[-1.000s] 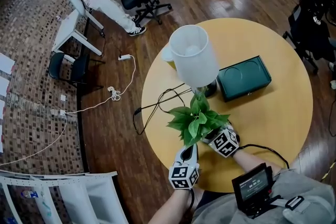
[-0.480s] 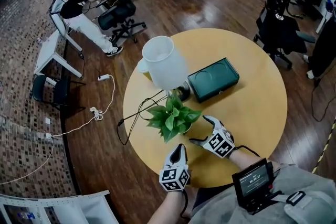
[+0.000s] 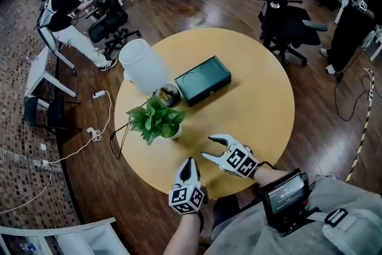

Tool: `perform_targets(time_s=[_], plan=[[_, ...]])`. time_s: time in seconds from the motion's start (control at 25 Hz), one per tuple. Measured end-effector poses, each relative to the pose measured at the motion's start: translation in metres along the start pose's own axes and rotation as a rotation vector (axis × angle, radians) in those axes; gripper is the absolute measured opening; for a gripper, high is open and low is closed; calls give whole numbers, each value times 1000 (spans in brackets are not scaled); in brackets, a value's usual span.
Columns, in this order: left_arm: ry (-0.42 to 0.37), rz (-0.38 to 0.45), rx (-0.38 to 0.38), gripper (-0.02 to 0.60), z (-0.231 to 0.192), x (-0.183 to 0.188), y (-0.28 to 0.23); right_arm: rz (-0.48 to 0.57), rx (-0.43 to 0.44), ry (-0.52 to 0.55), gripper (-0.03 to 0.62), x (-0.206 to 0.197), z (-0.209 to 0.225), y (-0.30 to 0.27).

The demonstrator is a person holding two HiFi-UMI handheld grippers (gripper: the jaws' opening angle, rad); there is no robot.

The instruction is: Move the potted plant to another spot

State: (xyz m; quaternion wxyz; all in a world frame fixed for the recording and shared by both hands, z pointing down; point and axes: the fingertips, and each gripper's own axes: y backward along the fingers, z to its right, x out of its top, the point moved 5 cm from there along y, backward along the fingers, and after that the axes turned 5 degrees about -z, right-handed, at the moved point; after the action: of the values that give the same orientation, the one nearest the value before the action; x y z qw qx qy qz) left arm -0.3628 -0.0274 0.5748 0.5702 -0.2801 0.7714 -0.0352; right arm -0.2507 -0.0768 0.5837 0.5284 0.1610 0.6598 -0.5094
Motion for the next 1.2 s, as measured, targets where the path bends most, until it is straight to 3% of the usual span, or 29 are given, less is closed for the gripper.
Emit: perform_targets(time_s=[0.2,0.36,0.52,0.72,1.2], plan=[[12,43,40,0,67,-20,23,67,50,4,57,-18,-13,72],[5,94,78,0,112,-39,43,110,88,38,9,-38,-23,118],[-3,107,90,0,165,-31,36,125,121,26,2,-41,-3,166],[-30,119,75,0,210,-35,51,157,154,21,2,-45,-10,212],[-28,110,-16,0,250,-69,117,119,123,-73,2,-87,-68,285]])
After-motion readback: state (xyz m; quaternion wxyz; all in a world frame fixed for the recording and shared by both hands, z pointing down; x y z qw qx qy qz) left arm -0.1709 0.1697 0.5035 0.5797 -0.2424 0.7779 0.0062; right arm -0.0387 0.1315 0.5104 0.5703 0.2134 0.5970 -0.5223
